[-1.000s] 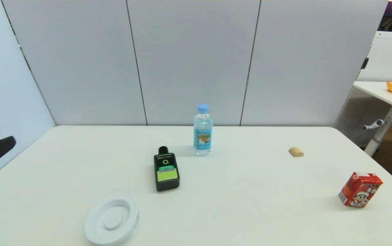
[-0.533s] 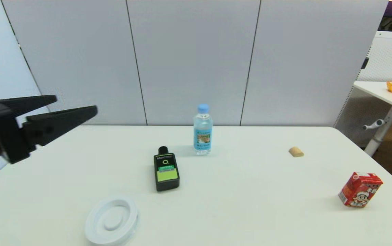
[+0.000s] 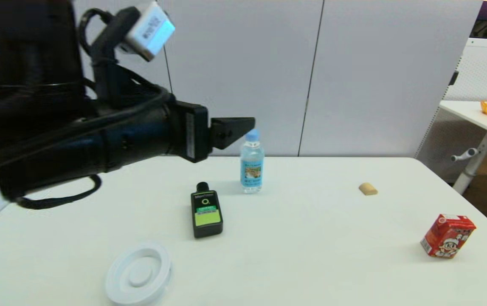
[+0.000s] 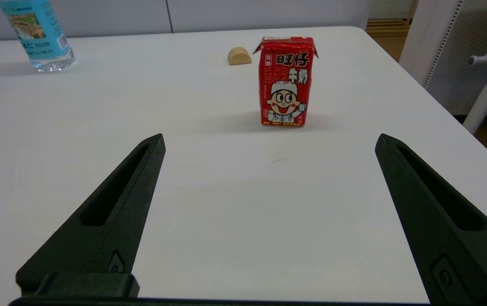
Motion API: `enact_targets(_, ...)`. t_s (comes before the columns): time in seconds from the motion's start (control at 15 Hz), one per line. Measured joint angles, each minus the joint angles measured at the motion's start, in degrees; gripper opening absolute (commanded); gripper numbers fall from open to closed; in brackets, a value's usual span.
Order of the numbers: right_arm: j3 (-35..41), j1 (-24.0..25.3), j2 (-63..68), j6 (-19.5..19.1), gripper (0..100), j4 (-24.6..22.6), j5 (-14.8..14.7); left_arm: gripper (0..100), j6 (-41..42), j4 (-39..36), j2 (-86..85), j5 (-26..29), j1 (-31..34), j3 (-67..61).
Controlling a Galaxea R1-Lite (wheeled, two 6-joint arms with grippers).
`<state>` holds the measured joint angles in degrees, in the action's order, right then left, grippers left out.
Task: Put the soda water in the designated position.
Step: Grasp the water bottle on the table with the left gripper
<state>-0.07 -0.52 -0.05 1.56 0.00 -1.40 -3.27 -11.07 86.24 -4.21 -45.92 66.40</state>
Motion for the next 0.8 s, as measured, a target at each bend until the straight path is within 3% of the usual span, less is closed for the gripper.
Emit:
enact_targets(0.33,0.0,0.0,0.0,0.0,100,0.0,0.0,100,0.1,-2.6,15.7,-6.2,-2.6,9.8)
enact_targets(0.6,0.0,0.0,0.0,0.0,100,0.0,0.0,100,0.4,-5.6,23.9,-18.5,-2.9,12.9)
enact_targets(0.8,0.0,0.0,0.0,0.0,100,0.0,0.0,100,0.2,-5.8,25.7,-23.2,-2.0,11.9)
